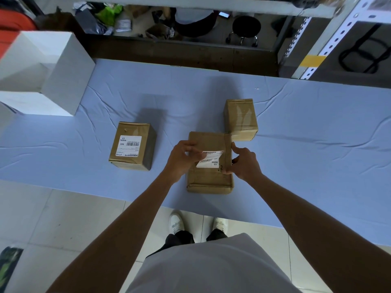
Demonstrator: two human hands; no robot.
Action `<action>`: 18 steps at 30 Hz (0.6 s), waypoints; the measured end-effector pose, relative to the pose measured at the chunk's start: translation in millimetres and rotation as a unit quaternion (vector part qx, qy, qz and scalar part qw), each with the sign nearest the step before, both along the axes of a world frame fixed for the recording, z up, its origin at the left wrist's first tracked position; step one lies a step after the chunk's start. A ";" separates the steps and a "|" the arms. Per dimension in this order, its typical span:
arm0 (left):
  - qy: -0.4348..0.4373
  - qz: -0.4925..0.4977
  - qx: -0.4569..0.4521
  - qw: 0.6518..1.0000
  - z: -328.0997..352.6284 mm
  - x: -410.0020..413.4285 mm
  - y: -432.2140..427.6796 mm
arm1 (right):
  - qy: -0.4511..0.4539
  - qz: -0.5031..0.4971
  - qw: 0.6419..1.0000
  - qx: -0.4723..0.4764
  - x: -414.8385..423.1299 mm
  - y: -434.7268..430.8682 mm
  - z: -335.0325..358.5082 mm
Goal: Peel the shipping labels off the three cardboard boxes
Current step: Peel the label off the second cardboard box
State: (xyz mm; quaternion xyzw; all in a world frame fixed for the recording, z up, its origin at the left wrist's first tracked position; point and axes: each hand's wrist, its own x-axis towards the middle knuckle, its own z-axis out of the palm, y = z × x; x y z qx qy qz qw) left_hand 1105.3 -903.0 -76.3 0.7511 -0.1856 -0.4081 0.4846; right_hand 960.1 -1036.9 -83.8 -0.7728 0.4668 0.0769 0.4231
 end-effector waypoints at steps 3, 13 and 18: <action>0.005 -0.002 -0.003 1.000 0.5 0.2 0.1 | 0.001 0.000 1.000 0.000 0.3 0.0 1.3; 0.033 0.011 -0.020 0.999 3.5 -0.6 -0.7 | -0.009 -0.004 1.000 0.010 -0.4 1.7 7.5; 0.015 0.004 -0.010 1.000 5.3 -1.1 -2.3 | -0.009 -0.005 1.000 0.010 -0.5 1.9 8.8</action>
